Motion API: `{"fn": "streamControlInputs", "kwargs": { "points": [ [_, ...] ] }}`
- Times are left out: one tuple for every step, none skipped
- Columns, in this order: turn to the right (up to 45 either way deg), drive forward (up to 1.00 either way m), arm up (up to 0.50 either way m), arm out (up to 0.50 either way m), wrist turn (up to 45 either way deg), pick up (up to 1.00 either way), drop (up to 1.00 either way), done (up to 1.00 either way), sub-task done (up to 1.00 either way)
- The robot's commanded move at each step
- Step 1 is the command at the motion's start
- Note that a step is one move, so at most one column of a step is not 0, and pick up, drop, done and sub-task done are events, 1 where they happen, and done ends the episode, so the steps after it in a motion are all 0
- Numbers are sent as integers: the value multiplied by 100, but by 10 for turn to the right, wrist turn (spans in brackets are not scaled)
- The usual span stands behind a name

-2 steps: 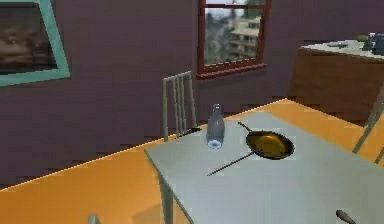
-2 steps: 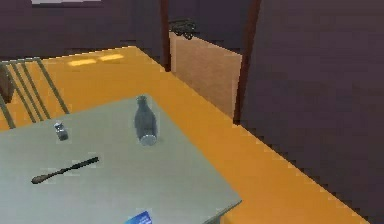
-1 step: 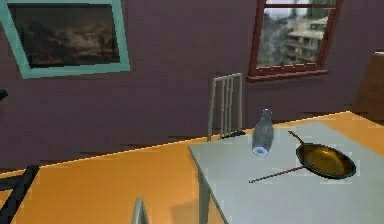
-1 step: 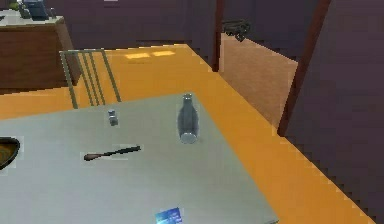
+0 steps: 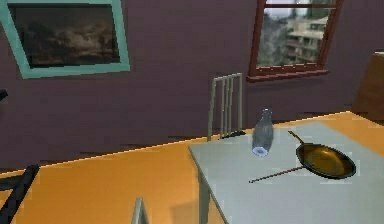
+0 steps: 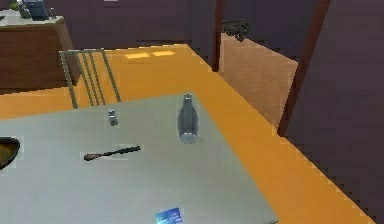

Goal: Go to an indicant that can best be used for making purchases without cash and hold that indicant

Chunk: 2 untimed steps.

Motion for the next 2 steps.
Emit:
{"fn": "streamControlInputs", "kwargs": {
  "points": [
    [0,0,34,0,0,0,0,0,0],
    [0,0,0,6,0,0,0,0,0]
  ]
}}
